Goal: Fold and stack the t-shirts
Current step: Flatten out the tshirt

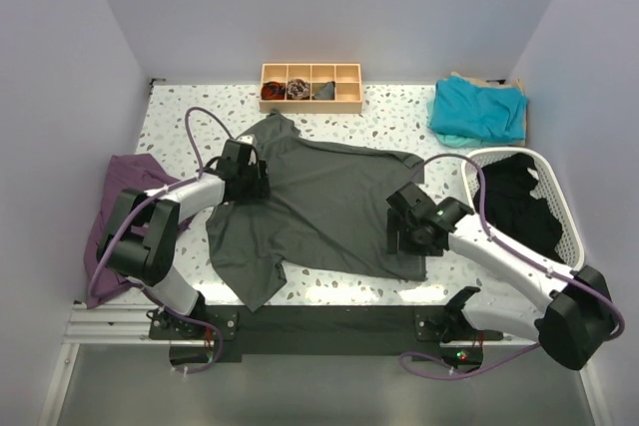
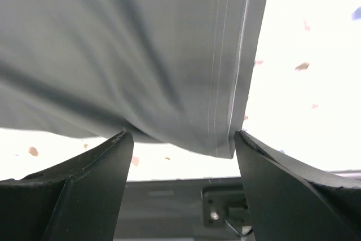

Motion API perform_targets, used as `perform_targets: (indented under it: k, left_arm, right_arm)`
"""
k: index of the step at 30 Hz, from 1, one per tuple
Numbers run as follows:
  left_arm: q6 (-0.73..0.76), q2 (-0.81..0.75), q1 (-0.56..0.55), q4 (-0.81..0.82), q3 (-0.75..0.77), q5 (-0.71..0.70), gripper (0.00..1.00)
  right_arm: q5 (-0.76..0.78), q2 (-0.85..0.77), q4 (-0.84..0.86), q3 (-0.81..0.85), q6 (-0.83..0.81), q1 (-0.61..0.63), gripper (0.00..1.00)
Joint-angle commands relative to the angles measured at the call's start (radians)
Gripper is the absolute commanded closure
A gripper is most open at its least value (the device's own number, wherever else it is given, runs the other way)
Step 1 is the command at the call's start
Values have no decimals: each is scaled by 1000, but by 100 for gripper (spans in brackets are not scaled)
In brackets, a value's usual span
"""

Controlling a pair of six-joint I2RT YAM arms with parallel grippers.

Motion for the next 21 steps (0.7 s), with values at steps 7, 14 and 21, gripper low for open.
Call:
perform_targets:
  k: [7,14,21]
  left_arm:
    - [25,-43,-29,-77,2,31,32]
    - [8,-100,-47,-83,-72,66,32]
    - [-20,-132,-52,-88,-138,59,32]
  right_arm:
    - [114,277,254,229,-79,-2,21]
    - [57,444,348,298,-155,-13,22]
    - [-13,463,347,183,-77,-13,23]
